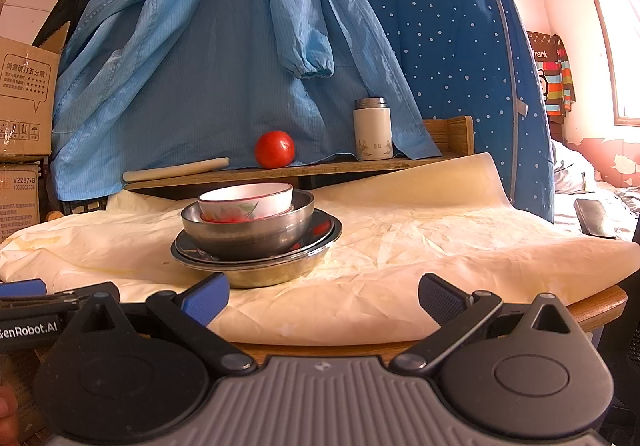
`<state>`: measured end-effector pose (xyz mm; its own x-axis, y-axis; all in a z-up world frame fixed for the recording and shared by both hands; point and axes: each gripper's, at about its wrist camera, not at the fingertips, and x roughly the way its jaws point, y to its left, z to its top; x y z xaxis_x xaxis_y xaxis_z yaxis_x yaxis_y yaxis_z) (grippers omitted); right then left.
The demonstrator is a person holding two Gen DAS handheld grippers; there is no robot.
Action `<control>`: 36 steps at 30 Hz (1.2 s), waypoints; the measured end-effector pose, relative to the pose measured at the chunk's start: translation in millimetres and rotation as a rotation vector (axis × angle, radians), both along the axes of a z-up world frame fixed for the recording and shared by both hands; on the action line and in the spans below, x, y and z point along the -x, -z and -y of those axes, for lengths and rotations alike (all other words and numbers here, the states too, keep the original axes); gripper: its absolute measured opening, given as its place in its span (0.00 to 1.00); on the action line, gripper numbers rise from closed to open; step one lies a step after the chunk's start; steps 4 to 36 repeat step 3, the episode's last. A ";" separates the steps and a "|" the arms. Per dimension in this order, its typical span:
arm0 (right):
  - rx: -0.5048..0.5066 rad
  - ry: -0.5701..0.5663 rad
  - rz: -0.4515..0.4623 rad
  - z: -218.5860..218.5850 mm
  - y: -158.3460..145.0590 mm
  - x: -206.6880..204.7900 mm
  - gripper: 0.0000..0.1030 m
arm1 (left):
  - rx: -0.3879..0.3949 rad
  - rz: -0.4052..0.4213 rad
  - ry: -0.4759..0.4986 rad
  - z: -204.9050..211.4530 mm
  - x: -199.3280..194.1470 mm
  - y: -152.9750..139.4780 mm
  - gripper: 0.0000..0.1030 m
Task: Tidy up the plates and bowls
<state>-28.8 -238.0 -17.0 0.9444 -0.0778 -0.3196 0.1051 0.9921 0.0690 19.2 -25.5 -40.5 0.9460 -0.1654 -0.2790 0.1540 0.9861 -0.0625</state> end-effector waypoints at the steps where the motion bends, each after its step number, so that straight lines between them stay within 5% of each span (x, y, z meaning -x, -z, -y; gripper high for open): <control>1: 0.000 0.000 0.000 -0.2 0.0 0.1 1.00 | 0.000 -0.001 -0.001 0.1 -0.1 0.0 0.99; 36: 0.000 0.000 0.000 0.0 0.0 0.0 1.00 | -0.002 -0.001 0.002 0.1 0.0 0.3 0.99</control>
